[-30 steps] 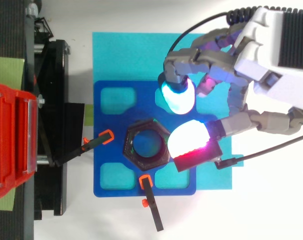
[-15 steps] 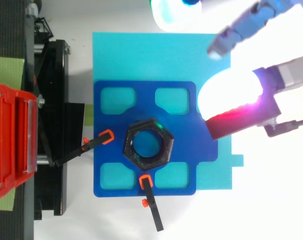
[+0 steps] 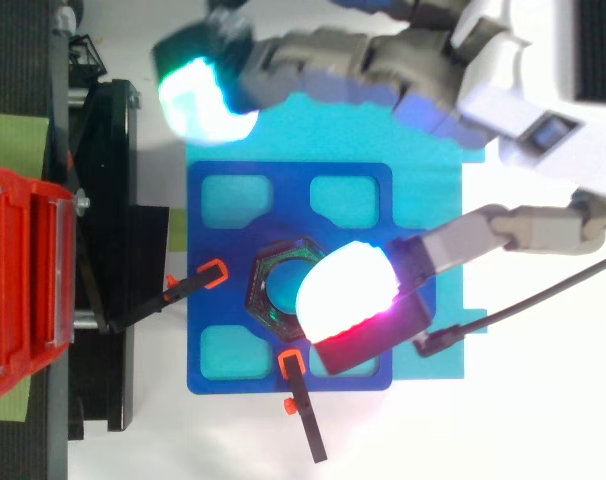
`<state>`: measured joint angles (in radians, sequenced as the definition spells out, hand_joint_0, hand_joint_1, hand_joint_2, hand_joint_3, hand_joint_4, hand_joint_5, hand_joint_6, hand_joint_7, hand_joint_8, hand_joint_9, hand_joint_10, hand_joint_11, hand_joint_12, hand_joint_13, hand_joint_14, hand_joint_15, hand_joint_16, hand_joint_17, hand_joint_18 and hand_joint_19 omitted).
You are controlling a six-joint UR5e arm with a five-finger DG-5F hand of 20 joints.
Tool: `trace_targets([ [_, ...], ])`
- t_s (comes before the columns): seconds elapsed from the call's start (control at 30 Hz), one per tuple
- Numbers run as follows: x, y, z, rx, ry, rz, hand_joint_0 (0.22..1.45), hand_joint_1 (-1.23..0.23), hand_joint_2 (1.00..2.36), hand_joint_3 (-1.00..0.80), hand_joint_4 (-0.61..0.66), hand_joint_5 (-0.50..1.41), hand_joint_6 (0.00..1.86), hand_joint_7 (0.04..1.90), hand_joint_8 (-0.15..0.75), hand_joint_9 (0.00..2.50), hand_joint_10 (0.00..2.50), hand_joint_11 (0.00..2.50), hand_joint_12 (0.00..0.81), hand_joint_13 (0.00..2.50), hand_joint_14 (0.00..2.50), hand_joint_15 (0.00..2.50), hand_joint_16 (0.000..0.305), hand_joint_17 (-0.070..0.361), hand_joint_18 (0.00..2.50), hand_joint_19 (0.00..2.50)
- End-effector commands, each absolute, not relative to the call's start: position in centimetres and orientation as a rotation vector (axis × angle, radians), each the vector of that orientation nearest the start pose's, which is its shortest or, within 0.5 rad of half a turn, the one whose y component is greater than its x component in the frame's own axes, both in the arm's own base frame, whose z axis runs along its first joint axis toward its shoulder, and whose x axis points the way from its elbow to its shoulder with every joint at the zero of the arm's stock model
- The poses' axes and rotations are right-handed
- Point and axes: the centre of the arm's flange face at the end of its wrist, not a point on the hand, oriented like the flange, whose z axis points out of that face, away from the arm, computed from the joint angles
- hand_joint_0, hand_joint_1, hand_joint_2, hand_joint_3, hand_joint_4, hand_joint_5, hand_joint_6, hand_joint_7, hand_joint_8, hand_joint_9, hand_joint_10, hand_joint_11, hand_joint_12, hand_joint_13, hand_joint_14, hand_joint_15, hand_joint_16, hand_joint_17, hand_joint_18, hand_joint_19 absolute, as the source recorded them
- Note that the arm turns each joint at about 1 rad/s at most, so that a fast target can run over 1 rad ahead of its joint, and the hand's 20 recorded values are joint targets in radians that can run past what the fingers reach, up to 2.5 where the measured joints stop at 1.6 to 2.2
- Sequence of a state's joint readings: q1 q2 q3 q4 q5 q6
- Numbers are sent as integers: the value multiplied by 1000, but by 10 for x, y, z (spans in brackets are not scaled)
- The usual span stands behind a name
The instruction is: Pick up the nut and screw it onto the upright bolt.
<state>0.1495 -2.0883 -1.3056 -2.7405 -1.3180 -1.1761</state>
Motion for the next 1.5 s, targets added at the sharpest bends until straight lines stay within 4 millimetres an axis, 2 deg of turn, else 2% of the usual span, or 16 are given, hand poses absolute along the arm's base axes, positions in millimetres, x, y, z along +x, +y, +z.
trace_targets([
  [0.0,720,-45,345,365,1377,289,429,-320,1000,-500,78,-212,500,537,180,228,0,0,304,0,0,0,44,99,0,0],
  [0.27,716,-42,340,357,1423,289,427,-312,1000,-500,90,-214,500,536,173,184,0,0,306,0,0,0,46,103,0,0],
  [1.1,713,-25,328,314,1498,307,432,-295,1000,-500,151,-185,500,557,193,287,0,0,301,0,0,0,45,100,0,0],
  [1.17,710,-25,319,314,1515,304,433,-297,1000,-500,153,-184,501,558,194,295,0,0,299,0,0,0,44,100,0,0],
  [1.2,704,-26,305,313,1538,300,434,-297,1000,-500,158,-183,500,558,195,299,0,0,299,0,0,0,44,100,0,0],
  [1.23,703,-26,303,313,1535,300,434,-298,1000,-500,159,-183,501,560,196,300,0,0,300,0,0,0,44,99,0,0],
  [1.47,708,-25,302,314,1443,327,436,-302,1000,-500,162,-182,501,563,199,306,0,0,299,0,0,0,44,99,0,0],
])
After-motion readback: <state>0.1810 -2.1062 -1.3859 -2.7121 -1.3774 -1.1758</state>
